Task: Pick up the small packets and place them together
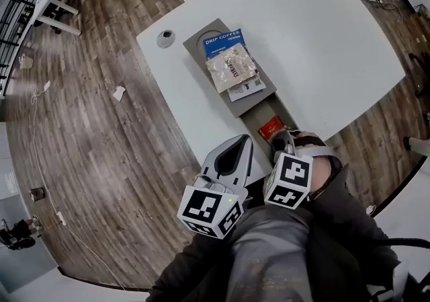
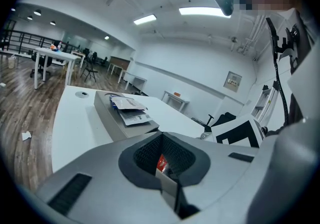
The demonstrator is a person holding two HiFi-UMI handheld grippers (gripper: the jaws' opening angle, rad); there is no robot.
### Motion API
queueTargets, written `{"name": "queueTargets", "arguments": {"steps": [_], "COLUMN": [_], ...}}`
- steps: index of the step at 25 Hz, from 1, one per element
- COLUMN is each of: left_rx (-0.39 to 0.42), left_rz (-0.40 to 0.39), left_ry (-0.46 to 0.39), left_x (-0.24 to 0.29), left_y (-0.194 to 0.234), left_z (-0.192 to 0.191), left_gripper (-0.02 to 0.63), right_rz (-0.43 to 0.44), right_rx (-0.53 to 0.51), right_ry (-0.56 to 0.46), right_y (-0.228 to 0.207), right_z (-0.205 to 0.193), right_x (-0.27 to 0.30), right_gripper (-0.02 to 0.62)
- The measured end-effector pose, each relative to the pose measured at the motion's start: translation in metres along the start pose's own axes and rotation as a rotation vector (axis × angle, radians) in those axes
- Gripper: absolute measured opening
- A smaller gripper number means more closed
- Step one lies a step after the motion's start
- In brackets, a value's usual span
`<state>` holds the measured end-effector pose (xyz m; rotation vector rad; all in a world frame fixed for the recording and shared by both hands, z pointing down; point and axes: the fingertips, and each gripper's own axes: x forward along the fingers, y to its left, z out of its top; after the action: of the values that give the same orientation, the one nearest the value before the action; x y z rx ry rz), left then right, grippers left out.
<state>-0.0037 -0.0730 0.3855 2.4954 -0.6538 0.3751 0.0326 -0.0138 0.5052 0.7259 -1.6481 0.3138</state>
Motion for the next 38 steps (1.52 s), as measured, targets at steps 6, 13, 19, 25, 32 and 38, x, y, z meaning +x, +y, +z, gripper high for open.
{"name": "queueTargets", "arguments": {"steps": [6,13,19,25,32,38], "left_rx": [0.014,-0.014,-0.039,-0.042,-0.032,-0.028], "left_rz": [-0.026,-0.042,-0.032,-0.017,-0.018,-0.005], "left_ry": [0.018,0.012,-0.005,-0.014,-0.017,-0.014], "left_x": [0.003,0.004,0.004,0.001,-0.004,-0.015], "left_y": [-0.018,-0.008,0.013,0.018,0.007,0.015], "left_z": [-0.003,-0.002,0.002,-0.001,0.0,0.001], "left_gripper": [0.003,0.003,0.003,0.003,0.003,0.003], "right_rz": [-0.023,0.003,-0.118,-0.102,-0.174,-0.223], "right_rx": [0.221,0.224,0.082,0.054,0.091,0.033], "right_ry": [-0.176,-0.093,0.028,0.043,-0.062,0.002], "right_y": [-0.008,-0.017,-0.035,-0.033,-0.054,-0.073], "right_z": [0.011,0.01,-0.003,-0.004,0.018,0.03], "right_x": [-0.021,-0.005,0.002,0.007,-0.008,0.01], "right_gripper": [0.106,0.258,0.003,0.003,0.003,0.003]}}
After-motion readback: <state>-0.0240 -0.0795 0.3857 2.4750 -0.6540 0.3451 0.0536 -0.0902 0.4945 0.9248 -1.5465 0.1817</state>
